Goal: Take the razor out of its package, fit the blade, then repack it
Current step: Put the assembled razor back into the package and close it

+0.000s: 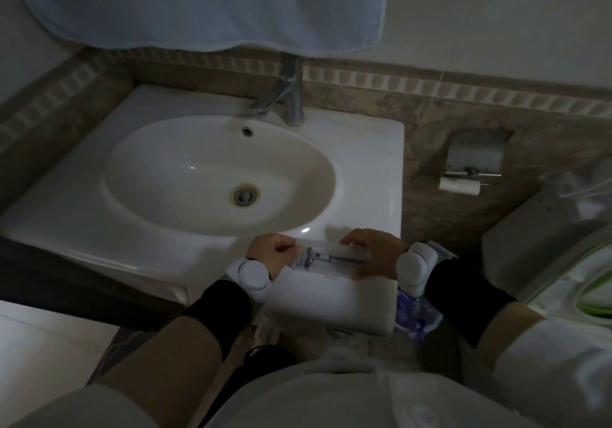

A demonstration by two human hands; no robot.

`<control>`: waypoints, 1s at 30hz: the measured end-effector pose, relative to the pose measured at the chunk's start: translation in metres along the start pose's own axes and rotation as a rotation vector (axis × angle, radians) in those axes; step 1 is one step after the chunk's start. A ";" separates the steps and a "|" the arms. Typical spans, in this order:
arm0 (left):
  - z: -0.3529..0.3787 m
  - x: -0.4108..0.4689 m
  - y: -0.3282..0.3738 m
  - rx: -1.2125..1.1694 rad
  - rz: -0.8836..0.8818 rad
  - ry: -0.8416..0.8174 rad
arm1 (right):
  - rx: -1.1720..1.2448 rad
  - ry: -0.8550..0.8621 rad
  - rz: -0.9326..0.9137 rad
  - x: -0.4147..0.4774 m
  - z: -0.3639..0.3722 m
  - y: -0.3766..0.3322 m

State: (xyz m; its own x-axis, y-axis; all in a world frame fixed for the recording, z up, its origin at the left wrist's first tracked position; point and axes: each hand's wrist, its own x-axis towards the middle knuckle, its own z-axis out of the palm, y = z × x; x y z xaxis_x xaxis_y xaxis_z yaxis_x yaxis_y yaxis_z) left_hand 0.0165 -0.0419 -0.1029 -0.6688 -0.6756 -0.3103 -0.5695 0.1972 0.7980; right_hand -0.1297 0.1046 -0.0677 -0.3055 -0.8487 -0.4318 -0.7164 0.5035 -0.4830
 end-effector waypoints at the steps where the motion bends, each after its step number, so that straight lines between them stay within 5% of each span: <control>1: 0.000 0.000 0.000 0.011 0.001 0.002 | -0.004 0.001 0.003 0.000 0.000 0.000; 17: 0.002 -0.002 0.001 0.040 0.028 0.014 | -0.136 -0.007 0.073 -0.004 0.006 0.001; 24: 0.002 -0.009 0.000 0.049 -0.012 0.050 | 0.158 0.160 0.202 -0.011 0.006 0.006; 30: 0.006 -0.019 0.009 -0.274 -0.157 0.053 | 0.316 0.281 0.436 -0.008 0.009 0.009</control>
State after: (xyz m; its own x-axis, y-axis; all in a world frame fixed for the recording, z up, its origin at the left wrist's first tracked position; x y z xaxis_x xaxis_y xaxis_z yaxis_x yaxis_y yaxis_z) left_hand 0.0211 -0.0229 -0.0924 -0.5529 -0.7200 -0.4195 -0.5092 -0.1065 0.8540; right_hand -0.1281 0.1172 -0.0760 -0.7141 -0.5415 -0.4437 -0.2798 0.8017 -0.5282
